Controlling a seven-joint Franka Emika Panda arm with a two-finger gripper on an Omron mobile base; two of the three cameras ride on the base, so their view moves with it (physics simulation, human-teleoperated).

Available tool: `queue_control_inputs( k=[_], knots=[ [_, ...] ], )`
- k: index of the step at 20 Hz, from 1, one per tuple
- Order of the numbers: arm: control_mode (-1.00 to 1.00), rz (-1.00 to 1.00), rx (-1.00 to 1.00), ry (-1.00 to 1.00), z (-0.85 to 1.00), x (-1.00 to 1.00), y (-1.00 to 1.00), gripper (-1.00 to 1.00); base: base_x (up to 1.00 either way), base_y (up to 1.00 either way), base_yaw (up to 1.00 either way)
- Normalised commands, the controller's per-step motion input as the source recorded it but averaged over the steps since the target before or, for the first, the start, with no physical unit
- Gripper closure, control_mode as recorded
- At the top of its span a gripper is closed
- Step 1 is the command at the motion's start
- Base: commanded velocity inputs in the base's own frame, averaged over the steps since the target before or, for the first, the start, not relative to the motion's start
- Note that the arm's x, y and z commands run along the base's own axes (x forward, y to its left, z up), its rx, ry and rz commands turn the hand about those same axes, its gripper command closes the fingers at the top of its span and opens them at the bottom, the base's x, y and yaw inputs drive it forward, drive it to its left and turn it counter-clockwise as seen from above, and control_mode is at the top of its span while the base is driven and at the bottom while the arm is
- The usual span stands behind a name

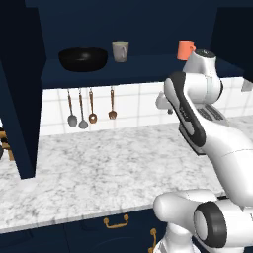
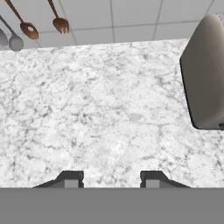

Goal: Gather all objects into one cabinet and sort the glasses and bowls to opposite sides.

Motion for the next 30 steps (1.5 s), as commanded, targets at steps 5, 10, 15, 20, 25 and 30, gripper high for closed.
queue_control_inputs(
  k=[5, 10, 15, 20, 25, 30],
  knots=[
    [-1.0, -0.02, 0.0, 0.0, -0.02, -0.63, -0.02, -1.0, 0.0, 0.0, 0.0],
    [-1.0, -0.03, 0.0, -0.02, -0.05, -1.0, -0.01, -1.0, 0.0, 0.0, 0.0],
    [-1.0, 0.0, 0.0, 0.0, 0.08, -0.99, 0.05, -1.0, 0.0, 0.0, 0.0],
    [-1.0, -0.01, 0.0, 0.03, 0.16, -0.78, 0.06, -1.0, 0.0, 0.0, 0.0],
    [-1.0, -0.05, -0.01, 0.05, 0.14, -0.26, 0.1, -1.0, 0.0, 0.0, 0.0],
    [-1.0, 0.0, -0.08, 0.02, 0.04, -0.05, 0.48, -1.0, 0.0, 0.0, 0.0]
  ],
)
